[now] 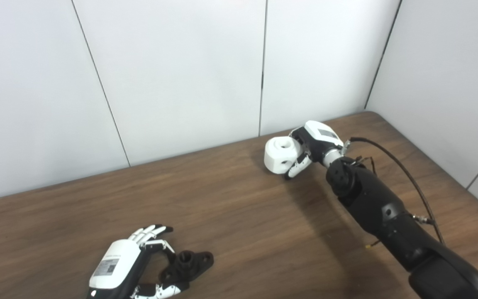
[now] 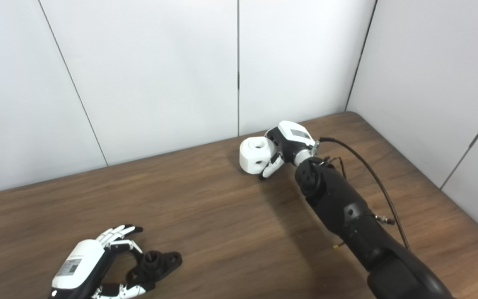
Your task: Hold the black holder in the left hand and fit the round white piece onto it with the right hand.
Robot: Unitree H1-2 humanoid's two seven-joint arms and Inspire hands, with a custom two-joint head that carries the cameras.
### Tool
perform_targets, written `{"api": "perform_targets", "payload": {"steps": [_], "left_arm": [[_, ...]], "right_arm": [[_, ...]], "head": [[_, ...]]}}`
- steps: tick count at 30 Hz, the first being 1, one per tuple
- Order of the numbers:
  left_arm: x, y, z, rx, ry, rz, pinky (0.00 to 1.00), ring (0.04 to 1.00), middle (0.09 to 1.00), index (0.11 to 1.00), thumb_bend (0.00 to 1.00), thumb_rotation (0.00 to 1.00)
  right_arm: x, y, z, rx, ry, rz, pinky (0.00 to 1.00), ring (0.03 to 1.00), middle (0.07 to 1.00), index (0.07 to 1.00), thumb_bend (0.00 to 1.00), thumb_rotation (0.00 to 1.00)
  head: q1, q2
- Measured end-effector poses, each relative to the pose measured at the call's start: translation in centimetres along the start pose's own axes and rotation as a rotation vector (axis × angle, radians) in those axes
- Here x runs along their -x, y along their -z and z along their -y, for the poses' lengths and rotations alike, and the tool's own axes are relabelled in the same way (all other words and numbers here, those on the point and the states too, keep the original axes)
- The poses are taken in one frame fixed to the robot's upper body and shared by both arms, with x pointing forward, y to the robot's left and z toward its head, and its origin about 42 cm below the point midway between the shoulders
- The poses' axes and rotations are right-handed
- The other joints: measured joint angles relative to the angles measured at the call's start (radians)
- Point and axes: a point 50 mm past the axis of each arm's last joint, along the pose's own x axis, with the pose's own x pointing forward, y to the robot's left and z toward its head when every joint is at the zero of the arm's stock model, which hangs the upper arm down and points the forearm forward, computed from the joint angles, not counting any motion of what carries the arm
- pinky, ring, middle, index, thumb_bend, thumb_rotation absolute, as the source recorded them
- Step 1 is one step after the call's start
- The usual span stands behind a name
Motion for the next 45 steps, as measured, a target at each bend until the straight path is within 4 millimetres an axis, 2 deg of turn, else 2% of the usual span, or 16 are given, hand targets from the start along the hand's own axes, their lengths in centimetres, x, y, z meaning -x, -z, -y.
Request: {"api": "perform_targets", "payload": {"steps": [12, 16, 20, 24, 32, 45], "left_arm": [[0.0, -0.1, 0.1, 0.003, 0.001, 0.006, 0.93, 0.913, 0.87, 0.486, 0.52, 0.05], [0.0, -0.1, 0.1, 0.004, 0.001, 0.007, 0.94, 0.919, 0.873, 0.486, 0.52, 0.05], [0.0, -0.2, 0.1, 0.005, 0.0, 0.006, 0.94, 0.926, 0.877, 0.486, 0.52, 0.05], [-0.1, -0.3, 0.2, 0.008, -0.001, 0.006, 0.94, 0.925, 0.876, 0.486, 0.52, 0.05], [-0.3, -0.4, 0.4, 0.01, 0.002, 0.007, 0.95, 0.922, 0.876, 0.486, 0.52, 0.05], [-0.5, -0.4, 0.5, 0.015, 0.001, 0.004, 0.97, 0.945, 0.892, 0.487, 0.52, 0.06]], "right_arm": [[0.6, -0.6, -0.2, -0.011, 0.004, 0.027, 0.68, 0.744, 0.733, 0.482, 0.52, 0.13], [1.4, -1.8, -0.8, -0.037, -0.022, 0.068, 0.67, 0.747, 0.737, 0.482, 0.52, 0.13], [2.0, -3.5, -1.1, -0.074, -0.054, 0.119, 0.71, 0.771, 0.758, 0.483, 0.52, 0.13], [2.6, -4.9, 0.6, -0.078, -0.037, 0.161, 0.67, 0.755, 0.755, 0.483, 0.52, 0.13], [3.8, -6.2, 4.5, -0.072, 0.014, 0.229, 0.68, 0.763, 0.744, 0.481, 0.52, 0.13], [6.9, -10.0, 6.3, -0.074, -0.031, 0.408, 0.65, 0.746, 0.747, 0.481, 0.52, 0.13]], "head": [[0.026, 0.015], [0.026, 0.018], [0.025, 0.02], [0.031, 0.021], [0.086, 0.041], [0.184, 0.078]]}}
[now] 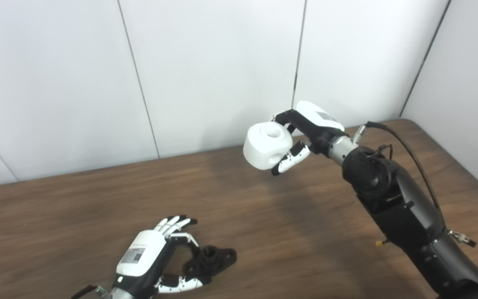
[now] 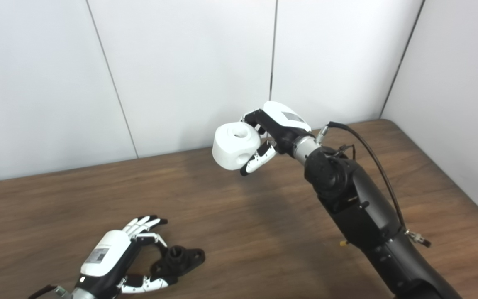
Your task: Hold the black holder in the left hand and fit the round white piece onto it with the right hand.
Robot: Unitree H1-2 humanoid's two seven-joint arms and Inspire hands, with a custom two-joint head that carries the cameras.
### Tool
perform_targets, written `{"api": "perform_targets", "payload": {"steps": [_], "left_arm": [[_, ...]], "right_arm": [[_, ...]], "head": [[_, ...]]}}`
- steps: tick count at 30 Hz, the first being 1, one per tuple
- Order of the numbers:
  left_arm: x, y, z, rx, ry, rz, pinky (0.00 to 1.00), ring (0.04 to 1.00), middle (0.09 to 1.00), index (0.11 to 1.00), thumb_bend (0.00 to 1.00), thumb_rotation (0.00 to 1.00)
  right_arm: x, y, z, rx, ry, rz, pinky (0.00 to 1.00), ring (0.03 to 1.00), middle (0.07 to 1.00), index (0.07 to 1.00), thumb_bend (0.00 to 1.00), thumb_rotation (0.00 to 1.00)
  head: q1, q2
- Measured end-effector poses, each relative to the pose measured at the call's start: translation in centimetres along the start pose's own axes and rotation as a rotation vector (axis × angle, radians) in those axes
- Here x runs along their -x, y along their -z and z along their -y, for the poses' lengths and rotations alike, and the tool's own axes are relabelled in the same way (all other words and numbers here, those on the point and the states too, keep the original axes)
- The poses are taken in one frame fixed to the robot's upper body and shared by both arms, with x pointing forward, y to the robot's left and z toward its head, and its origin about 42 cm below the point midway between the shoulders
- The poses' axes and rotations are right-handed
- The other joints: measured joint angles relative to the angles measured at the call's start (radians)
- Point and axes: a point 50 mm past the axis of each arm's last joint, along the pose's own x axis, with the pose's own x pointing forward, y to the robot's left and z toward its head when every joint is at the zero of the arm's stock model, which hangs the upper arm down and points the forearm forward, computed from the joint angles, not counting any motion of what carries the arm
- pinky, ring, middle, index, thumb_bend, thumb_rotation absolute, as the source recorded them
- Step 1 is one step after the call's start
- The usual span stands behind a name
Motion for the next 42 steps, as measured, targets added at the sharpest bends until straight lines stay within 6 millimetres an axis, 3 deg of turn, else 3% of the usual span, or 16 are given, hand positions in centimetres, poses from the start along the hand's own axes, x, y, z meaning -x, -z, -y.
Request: {"api": "perform_targets", "payload": {"steps": [9, 15, 42], "left_arm": [[-0.4, -0.2, 0.1, 0.006, -0.003, -0.002, 0.98, 0.945, 0.9, 0.487, 0.52, 0.06], [-0.6, -0.2, 0.2, 0.008, -0.003, -0.005, 0.99, 0.949, 0.899, 0.486, 0.52, 0.06], [-1.3, -0.7, 0.7, 0.025, -0.006, -0.007, 0.99, 0.952, 0.894, 0.485, 0.52, 0.06]], "right_arm": [[1.2, -2.8, -1.2, 0.016, -0.084, 0.104, 0.6, 0.726, 0.74, 0.48, 0.52, 0.13], [1.6, -4.5, -2.5, 0.011, -0.141, 0.161, 0.62, 0.731, 0.739, 0.48, 0.52, 0.13], [1.9, -7.1, -6.6, 0.029, -0.296, 0.282, 0.64, 0.732, 0.747, 0.48, 0.52, 0.13]], "head": [[0.04, 0.015], [0.061, 0.028], [0.1, 0.055]]}}
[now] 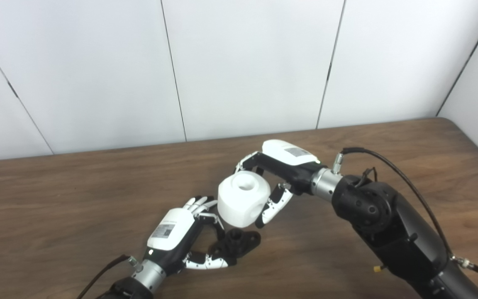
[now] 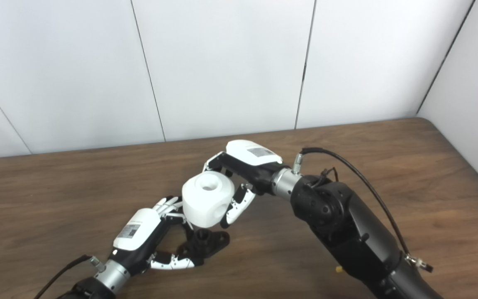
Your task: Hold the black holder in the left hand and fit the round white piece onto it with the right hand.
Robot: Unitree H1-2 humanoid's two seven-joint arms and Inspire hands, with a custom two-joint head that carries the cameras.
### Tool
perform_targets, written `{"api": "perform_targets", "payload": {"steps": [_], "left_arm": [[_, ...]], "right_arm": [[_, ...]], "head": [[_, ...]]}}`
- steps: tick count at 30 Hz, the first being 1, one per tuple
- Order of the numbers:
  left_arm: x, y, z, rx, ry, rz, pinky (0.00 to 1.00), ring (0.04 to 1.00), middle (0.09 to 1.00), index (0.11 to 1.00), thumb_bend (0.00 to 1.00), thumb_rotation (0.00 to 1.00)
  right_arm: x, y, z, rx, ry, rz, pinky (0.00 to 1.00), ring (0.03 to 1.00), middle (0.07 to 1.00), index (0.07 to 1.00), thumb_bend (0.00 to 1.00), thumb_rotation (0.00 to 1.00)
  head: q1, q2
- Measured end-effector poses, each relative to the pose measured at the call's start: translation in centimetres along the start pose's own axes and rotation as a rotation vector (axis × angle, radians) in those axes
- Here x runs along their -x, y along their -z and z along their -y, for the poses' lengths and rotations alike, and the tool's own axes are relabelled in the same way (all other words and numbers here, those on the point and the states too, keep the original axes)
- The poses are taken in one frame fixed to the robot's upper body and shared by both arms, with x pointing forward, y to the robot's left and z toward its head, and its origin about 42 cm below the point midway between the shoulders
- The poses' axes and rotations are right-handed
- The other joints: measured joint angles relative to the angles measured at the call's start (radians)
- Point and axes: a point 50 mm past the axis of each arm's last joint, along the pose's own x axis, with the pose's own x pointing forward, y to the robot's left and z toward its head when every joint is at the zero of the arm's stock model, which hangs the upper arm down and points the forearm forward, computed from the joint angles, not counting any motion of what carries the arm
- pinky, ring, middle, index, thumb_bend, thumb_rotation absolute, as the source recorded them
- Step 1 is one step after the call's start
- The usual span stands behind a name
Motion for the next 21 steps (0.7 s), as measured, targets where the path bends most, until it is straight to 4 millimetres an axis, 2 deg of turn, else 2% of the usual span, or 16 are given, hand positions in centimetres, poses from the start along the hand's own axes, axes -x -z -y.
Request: {"api": "perform_targets", "payload": {"steps": [11, 15, 21], "left_arm": [[-0.2, -0.2, 0.1, 0.007, -0.003, -0.002, 1.0, 0.951, 0.892, 0.485, 0.52, 0.05], [-0.2, -0.3, 0.2, 0.008, -0.002, -0.002, 0.99, 0.95, 0.892, 0.485, 0.52, 0.06], [-0.2, -0.3, 0.2, 0.008, -0.003, -0.001, 0.99, 0.954, 0.896, 0.485, 0.52, 0.06]], "right_arm": [[-0.4, -0.2, -2.2, 0.013, -0.061, 0.013, 0.64, 0.718, 0.74, 0.479, 0.52, 0.13], [-0.4, -0.2, -2.4, 0.028, -0.064, 0.017, 0.64, 0.713, 0.736, 0.479, 0.52, 0.13], [-0.5, -0.2, -2.7, 0.043, -0.08, 0.028, 0.67, 0.76, 0.747, 0.48, 0.52, 0.13]], "head": [[0.0, 0.006], [0.002, 0.009], [0.005, 0.015]]}}
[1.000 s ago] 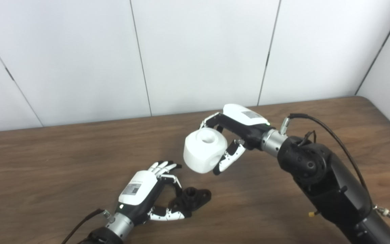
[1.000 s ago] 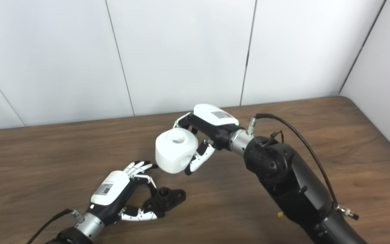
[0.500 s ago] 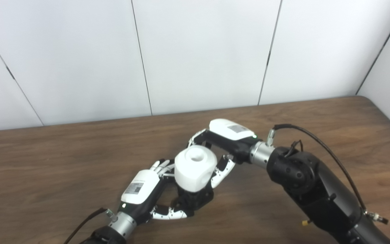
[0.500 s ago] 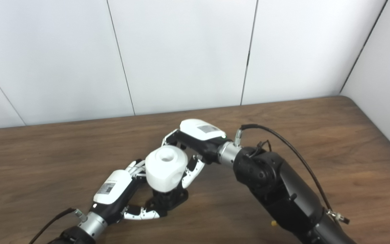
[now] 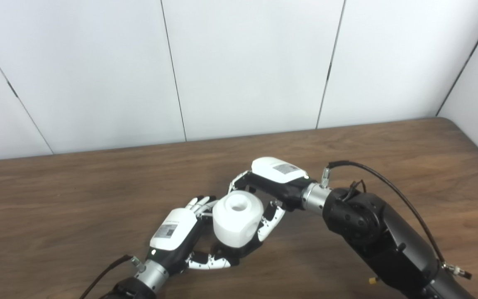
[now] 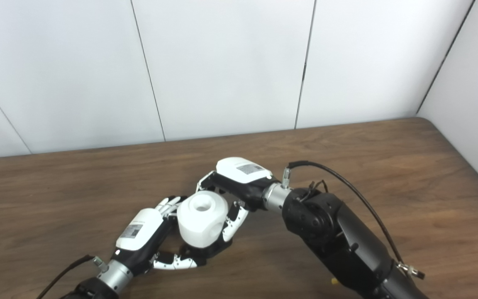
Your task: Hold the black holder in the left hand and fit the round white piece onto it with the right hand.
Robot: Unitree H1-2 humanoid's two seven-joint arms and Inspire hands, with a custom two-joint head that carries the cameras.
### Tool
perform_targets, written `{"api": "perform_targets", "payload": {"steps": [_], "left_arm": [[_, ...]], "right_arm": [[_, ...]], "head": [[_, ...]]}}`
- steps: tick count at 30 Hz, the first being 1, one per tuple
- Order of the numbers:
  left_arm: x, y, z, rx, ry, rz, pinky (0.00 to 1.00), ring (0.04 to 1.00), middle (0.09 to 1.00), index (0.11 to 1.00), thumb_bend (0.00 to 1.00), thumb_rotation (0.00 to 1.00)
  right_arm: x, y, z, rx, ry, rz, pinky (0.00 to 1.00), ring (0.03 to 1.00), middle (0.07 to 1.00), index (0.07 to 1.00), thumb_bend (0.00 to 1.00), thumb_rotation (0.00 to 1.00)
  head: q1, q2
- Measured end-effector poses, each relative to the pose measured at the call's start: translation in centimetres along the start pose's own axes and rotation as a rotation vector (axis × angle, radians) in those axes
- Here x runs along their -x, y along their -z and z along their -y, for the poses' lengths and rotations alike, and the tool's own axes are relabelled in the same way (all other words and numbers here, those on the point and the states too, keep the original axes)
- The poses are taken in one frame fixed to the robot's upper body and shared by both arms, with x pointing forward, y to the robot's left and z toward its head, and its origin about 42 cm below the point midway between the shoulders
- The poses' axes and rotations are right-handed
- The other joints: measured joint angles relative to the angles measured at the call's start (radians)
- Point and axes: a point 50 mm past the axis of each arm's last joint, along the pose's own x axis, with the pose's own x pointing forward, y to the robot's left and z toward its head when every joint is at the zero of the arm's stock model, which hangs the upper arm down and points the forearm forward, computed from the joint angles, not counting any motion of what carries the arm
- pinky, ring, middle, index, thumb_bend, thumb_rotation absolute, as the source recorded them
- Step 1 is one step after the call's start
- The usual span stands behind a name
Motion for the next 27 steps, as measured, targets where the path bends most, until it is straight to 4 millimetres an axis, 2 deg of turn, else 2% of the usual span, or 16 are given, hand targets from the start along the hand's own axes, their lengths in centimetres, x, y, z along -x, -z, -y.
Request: {"api": "perform_targets", "payload": {"steps": [19, 27], "left_arm": [[-0.1, -0.2, 0.1, 0.0, 0.003, 0.003, 0.98, 0.949, 0.895, 0.485, 0.52, 0.06], [-0.1, -0.3, 0.2, 0.002, 0.003, 0.005, 0.98, 0.946, 0.892, 0.485, 0.52, 0.06]], "right_arm": [[0.1, 0.7, -0.3, 0.044, -0.045, 0.026, 0.61, 0.728, 0.739, 0.48, 0.52, 0.13], [0.7, 1.4, 0.2, 0.082, -0.07, 0.017, 0.63, 0.721, 0.735, 0.48, 0.52, 0.13]], "head": [[-0.002, 0.008], [0.003, 0.012]]}}
